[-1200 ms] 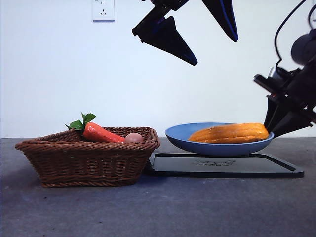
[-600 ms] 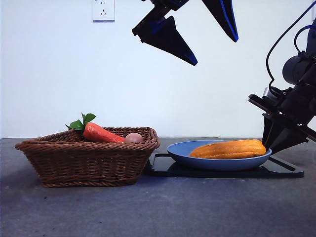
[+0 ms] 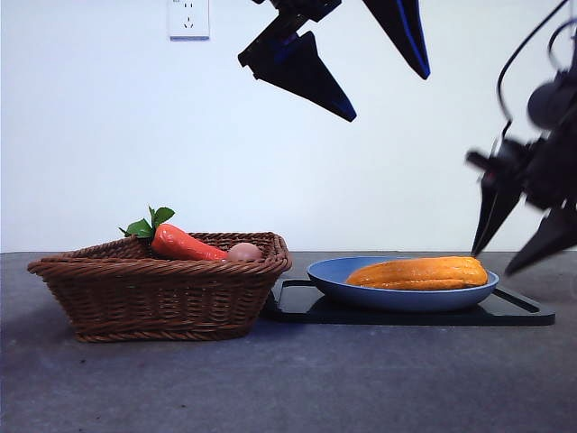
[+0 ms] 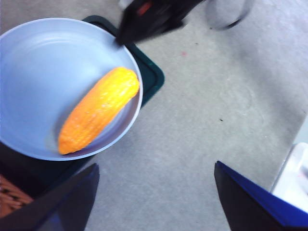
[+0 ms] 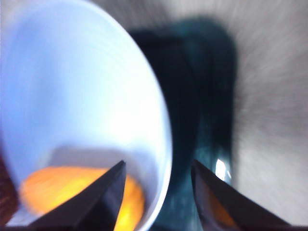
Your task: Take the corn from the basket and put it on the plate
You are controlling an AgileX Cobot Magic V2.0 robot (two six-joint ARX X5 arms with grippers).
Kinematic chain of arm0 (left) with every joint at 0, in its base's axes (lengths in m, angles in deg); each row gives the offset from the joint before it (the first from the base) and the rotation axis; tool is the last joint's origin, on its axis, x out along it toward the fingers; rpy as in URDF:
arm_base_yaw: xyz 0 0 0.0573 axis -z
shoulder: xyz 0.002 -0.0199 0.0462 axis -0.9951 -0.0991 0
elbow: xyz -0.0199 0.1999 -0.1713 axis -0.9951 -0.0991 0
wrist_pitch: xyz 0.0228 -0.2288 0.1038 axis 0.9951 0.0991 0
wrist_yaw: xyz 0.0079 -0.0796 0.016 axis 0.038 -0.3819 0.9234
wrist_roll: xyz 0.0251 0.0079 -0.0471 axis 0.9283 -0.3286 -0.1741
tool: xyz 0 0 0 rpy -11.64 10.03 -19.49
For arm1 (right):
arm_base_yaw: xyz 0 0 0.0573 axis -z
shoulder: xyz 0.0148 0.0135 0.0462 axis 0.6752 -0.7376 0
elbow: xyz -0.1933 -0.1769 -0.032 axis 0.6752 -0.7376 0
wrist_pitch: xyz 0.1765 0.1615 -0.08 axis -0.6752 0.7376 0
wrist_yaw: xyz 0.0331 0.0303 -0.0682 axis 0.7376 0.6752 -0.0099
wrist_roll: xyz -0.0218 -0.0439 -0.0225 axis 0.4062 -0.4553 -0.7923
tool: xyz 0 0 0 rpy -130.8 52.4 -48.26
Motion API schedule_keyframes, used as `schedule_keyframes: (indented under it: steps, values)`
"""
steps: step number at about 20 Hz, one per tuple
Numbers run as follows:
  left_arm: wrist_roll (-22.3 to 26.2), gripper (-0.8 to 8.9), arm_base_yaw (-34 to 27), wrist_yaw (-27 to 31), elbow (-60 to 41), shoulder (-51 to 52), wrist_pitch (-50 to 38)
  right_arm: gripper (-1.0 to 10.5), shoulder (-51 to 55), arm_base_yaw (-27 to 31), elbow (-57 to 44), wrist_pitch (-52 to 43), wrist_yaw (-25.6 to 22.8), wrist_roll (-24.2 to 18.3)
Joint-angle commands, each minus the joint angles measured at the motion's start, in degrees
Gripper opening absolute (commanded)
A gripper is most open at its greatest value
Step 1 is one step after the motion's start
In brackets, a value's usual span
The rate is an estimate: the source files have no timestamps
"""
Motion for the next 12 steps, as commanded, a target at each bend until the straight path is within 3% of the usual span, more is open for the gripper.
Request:
schedule_keyframes:
  steps: [1, 5, 12]
  values:
    - [0.55, 3.91, -0.28, -0.02, 1.55, -0.42, -0.09, 2.3, 4.94, 0.70, 1.18, 2.16, -0.09, -3.04]
    - [0.55, 3.91, -1.81, -0.02, 1.55, -0.42, 0.28, 2.3, 16.61, -0.33, 1.18, 10.03, 0.02, -8.39]
    - [0.55, 3.76, -4.02, -0.02, 1.55, -0.42, 0.76, 2.2, 32.74, -8.28, -0.28, 21.92, -0.22, -11.21]
